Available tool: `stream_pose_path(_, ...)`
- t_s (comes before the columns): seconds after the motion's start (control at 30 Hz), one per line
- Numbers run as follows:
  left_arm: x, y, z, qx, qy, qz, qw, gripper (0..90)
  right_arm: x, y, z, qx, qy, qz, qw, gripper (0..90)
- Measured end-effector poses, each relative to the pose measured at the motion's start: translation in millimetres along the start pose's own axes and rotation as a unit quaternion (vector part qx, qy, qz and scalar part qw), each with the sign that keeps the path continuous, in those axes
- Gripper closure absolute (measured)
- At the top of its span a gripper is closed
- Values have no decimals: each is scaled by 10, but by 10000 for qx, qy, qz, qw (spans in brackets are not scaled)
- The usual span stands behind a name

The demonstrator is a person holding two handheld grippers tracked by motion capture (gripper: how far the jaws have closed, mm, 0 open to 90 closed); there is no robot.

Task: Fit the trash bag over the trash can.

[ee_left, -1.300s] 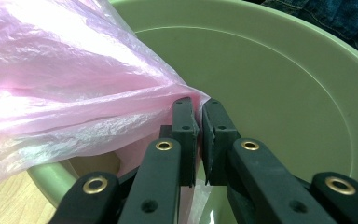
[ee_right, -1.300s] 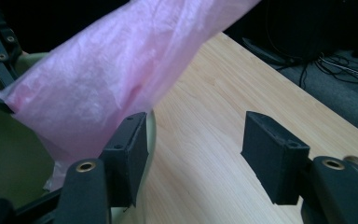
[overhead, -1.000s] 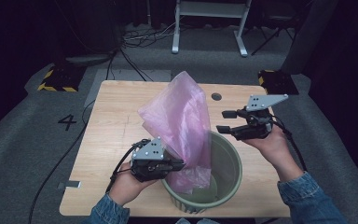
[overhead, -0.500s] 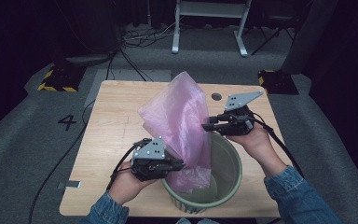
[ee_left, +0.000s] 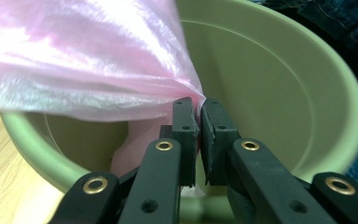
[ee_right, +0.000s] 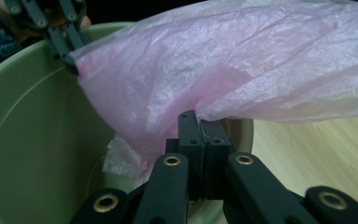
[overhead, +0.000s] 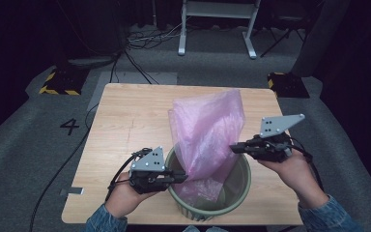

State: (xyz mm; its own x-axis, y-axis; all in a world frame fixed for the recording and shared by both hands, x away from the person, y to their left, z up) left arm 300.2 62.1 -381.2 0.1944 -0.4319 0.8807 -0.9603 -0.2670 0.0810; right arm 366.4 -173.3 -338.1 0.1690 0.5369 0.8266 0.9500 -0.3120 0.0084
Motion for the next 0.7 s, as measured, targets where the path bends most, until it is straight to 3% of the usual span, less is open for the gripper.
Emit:
stream_pose_path(0.23,1,59,-74,67,36,21,10000,879,-230,-51,-191,-108,-35,136,9998,897)
stream_pose_path(0.47,18,179,-115,-13,56,161,9999,877,-340,-68,-264,34,18,236,9997,886)
stream_pose_path(0.57,44,155,-165,65,238,49,9997,667,-339,-91,-266,30,8,246,9997,721)
stream_pose_path(0.7,76,73,-246,215,445,5,9988,568,-315,-18,-313,-248,183,350,9989,511)
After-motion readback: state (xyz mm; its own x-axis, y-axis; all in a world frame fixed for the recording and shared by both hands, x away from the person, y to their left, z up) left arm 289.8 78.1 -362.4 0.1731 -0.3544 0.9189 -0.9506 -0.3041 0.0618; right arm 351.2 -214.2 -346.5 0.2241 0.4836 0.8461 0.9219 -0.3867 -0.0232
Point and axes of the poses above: each handheld gripper's, and its own axes: z roughly forward along the jaws, x roughly out of its top, y roughly to its right, the point moved 7 cm from there along z, roughly forward along the jaws, and after that the axes turned 2 degrees about y, right-handed, at the moved point
